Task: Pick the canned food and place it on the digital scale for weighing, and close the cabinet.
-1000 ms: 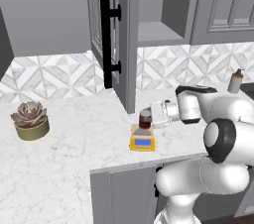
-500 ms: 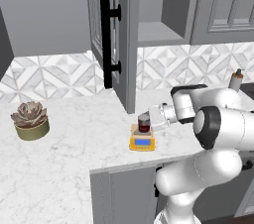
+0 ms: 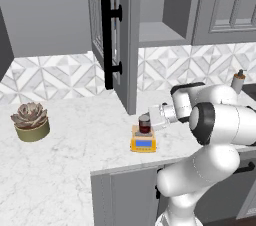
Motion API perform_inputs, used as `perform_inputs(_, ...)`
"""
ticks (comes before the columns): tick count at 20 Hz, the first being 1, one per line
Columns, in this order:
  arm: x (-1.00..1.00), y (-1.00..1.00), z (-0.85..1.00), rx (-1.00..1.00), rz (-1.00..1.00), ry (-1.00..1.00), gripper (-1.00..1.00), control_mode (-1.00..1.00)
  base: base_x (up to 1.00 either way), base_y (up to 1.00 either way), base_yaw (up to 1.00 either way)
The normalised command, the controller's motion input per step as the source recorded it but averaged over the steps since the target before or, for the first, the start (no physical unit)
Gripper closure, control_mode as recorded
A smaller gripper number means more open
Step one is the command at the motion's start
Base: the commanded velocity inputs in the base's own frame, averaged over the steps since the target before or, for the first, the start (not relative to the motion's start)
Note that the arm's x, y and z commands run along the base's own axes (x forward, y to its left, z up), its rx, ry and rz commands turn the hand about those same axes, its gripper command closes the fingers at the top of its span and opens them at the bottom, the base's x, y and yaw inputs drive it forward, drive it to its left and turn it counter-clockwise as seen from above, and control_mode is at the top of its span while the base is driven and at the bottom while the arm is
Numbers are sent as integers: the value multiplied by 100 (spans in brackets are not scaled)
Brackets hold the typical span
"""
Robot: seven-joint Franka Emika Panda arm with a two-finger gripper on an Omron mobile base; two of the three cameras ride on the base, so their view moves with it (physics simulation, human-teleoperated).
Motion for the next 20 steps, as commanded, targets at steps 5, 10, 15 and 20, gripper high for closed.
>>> perform_inputs(5,-14,2,-15,0,0,0,-100,-100,0,0,0)
perform_inputs(10,0,1,-12,0,0,-1,-100,-100,0,0,0)
perform_inputs(15,-11,0,0,6,0,-7,-100,-100,0,0,0)
perform_inputs(20,-8,0,1,10,0,-1,-100,-100,0,0,0)
